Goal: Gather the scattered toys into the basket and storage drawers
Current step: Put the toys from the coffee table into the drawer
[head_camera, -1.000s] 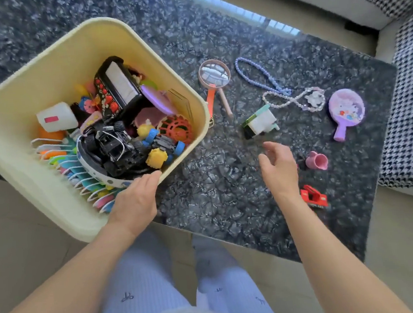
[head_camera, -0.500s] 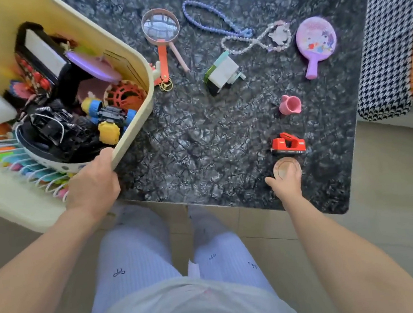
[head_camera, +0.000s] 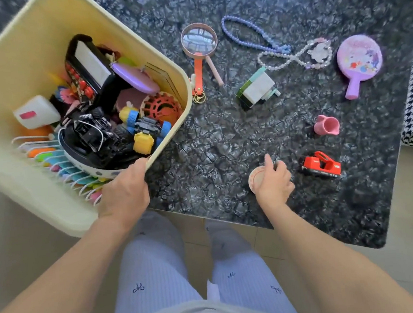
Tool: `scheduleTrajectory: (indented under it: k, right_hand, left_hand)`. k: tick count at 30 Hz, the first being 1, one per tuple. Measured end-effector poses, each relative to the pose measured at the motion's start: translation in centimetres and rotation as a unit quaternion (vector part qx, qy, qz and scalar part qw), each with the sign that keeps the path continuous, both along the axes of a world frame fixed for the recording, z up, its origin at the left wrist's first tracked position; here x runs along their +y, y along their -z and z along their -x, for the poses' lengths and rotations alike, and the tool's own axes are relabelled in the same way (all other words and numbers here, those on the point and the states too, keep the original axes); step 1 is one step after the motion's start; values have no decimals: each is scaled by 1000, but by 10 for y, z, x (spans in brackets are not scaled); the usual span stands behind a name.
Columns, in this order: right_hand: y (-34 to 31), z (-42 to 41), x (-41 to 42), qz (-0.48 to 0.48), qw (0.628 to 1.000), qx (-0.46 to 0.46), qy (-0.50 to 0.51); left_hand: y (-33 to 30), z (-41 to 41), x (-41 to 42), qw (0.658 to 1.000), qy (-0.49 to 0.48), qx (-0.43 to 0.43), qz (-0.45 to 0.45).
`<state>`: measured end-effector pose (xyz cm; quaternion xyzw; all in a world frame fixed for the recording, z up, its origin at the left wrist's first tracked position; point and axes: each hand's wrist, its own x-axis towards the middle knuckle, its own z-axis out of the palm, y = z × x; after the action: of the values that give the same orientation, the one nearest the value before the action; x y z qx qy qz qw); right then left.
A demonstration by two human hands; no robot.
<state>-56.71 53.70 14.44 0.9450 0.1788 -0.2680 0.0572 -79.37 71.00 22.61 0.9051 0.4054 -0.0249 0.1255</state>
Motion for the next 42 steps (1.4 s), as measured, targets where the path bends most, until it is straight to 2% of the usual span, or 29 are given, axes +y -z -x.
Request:
scheduleTrajectory:
  k: [3, 6, 10, 11, 13, 15, 16, 21, 24, 27, 32, 35, 38, 40, 42]
  right_hand:
    - [4, -11, 11, 27, 999, 22, -30]
    - [0, -20, 21, 6, 997, 45, -62]
    - [-14, -11, 30, -50, 995, 78, 35]
    - [-18, -2, 26, -43, 995, 90, 18]
    - [-22, 35, 11, -18, 979, 132, -155]
    - [-16, 74, -6, -6, 924, 161, -347]
    - [-13, 88, -10, 1, 913, 157, -376]
    - [-10, 87, 17, -11, 938, 161, -306]
    - [-15, 58, 27, -50, 963, 121, -236]
    - [-19, 15, 18, -32, 982, 71, -174]
    - [-24, -36, -6, -10, 991, 29, -133]
    - [-26, -64, -20, 17, 1000, 8, -18]
    - [-25, -86, -30, 41, 992, 51, 112]
    - [-22, -91, -33, 83, 991, 65, 87]
    - [-20, -91, -32, 98, 994, 36, 26]
  left_hand:
    - [3, 2, 1, 1000, 3, -11, -11]
    - [5, 2, 2, 999, 10, -20, -27]
    - [5, 3, 3, 999, 12, -18, -40]
    - [6, 3, 2, 999, 11, -21, -38]
    - [7, 4, 2, 999, 11, -23, -38]
    - [6, 3, 3, 999, 9, -19, -44]
    - [6, 4, 3, 999, 7, -18, -46]
    - [7, 3, 3, 999, 9, -8, -34]
    - [7, 4, 2, 999, 13, -5, -40]
    - [6, 1, 0, 999, 13, 0, -39]
    - [7, 2, 0, 1000, -4, 0, -17]
    - [7, 1, -1, 1000, -3, 1, -12]
    - [5, 0, -2, 1000, -8, 2, -17]
    - [5, -1, -2, 1000, -4, 4, -23]
    - [4, -1, -2, 1000, 1, 9, -27]
